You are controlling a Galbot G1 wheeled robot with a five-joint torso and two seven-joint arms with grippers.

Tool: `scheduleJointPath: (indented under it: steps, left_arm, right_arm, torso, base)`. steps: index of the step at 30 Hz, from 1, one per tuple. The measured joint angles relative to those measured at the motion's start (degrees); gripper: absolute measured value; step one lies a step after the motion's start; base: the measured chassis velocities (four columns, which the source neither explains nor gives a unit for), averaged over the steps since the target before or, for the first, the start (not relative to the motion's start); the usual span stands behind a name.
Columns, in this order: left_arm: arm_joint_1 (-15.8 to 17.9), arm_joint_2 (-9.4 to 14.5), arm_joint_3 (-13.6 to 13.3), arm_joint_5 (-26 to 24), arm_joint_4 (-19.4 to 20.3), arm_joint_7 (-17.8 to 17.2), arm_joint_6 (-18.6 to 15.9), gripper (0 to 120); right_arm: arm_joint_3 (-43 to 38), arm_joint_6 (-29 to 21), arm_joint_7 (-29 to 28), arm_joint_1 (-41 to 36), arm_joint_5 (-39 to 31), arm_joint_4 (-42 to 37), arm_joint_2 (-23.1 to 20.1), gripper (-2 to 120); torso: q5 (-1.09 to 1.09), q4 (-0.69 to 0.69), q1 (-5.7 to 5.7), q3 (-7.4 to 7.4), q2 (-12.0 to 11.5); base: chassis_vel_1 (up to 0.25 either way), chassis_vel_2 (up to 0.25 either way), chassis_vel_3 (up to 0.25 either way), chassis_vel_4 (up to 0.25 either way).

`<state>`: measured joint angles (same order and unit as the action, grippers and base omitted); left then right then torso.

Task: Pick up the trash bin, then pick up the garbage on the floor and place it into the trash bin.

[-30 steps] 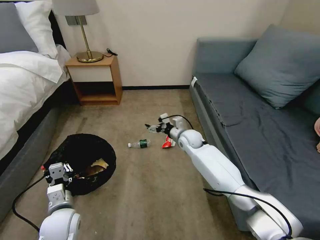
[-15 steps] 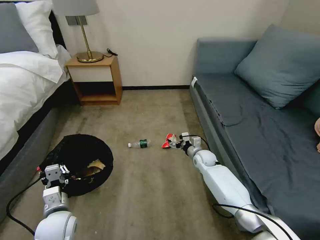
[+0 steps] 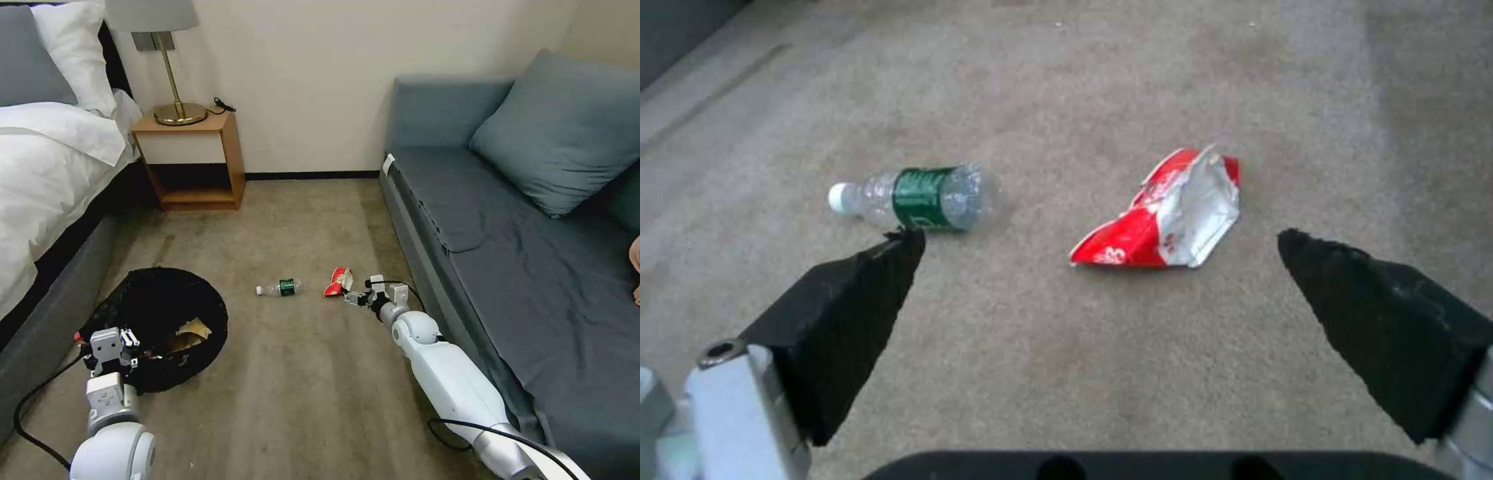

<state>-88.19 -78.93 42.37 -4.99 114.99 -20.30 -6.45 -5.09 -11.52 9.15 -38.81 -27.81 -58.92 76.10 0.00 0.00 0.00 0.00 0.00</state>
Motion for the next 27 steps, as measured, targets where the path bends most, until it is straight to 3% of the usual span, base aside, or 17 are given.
scheduleJointPath:
  steps: [27]
  left_arm:
    - [-0.9, -0.3, -0.4, -0.4, -0.3, 0.1, 0.6, 4]
  right_arm:
    - [-0.9, 1.1, 1.0, -1.0, 0.3, 0.6, 0.3, 100]
  torso:
    - [0.00, 0.00, 0.00, 0.00, 0.0]
  base:
    - [0.000, 0.000, 0.000, 0.000]
